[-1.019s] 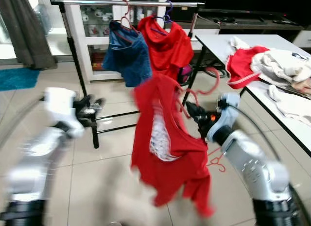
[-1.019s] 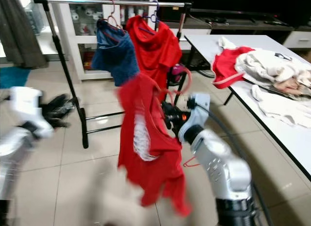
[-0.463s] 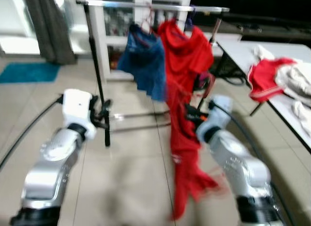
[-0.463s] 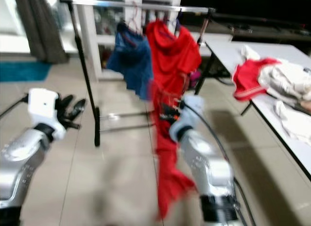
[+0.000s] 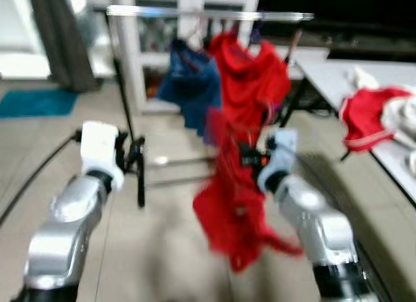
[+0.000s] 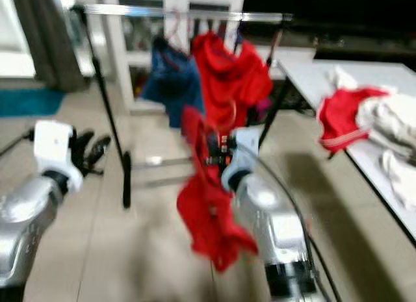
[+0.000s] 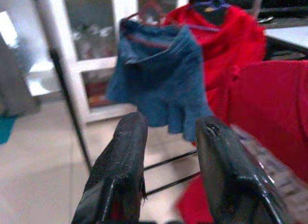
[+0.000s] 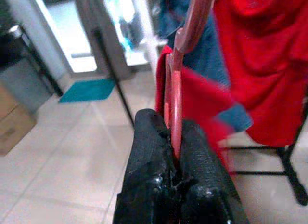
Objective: Hang hanger
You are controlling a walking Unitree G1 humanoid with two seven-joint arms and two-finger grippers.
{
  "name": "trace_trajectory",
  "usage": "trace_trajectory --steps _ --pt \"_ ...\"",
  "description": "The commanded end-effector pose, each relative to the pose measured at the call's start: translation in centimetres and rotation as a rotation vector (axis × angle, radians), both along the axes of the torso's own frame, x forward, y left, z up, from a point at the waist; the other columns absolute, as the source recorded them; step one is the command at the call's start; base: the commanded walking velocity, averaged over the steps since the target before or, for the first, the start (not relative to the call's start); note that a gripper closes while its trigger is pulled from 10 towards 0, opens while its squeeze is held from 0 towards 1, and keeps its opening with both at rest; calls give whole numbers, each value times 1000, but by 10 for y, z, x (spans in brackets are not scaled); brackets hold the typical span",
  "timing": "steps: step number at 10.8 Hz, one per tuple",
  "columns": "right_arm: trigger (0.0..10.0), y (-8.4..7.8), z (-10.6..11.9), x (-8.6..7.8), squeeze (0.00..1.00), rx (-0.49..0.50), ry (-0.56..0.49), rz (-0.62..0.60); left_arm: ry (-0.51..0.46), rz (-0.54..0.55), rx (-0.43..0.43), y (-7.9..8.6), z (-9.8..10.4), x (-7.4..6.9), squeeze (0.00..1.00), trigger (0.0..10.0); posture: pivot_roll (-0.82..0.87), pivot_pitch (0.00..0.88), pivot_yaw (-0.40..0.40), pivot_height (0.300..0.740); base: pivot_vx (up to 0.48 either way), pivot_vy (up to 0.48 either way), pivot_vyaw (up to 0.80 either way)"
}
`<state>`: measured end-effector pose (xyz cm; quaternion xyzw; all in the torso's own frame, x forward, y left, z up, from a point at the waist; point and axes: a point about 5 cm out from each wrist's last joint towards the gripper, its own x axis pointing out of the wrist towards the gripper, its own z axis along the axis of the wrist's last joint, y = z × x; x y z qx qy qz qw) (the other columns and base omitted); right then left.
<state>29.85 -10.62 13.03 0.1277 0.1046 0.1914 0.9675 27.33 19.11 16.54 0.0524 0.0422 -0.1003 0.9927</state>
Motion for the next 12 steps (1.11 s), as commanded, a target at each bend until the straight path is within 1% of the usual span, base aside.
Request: trace_trajectory --steps 1,2,3,6,9,12 --pt "10000 -12 9 1 0 -1 -55 -42 -6 -31 1 -9 3 2 0 10000 -64 0 -60 740 390 0 463" --pt "10000 -14 9 0 0 9 -55 -41 -2 -41 0 -12 2 1 0 10000 -66 0 -57 740 390 0 800" --pt "10000 -14 8 -1 0 -13 -63 -51 3 -44 -1 -12 1 1 0 10000 -66 0 -57 740 394 0 800" --pt "10000 -19 6 3 0 15 -44 -109 5 -46 11 -10 3 1 0 10000 -57 0 -58 740 390 0 0" --pt "10000 -16 6 2 0 16 -45 -102 9 -50 16 -9 2 -1 0 10000 -52 0 -63 740 390 0 0" --pt "10000 -17 7 3 0 8 -50 -99 11 -55 20 -10 2 0 0 10000 -56 0 -60 740 390 0 0"
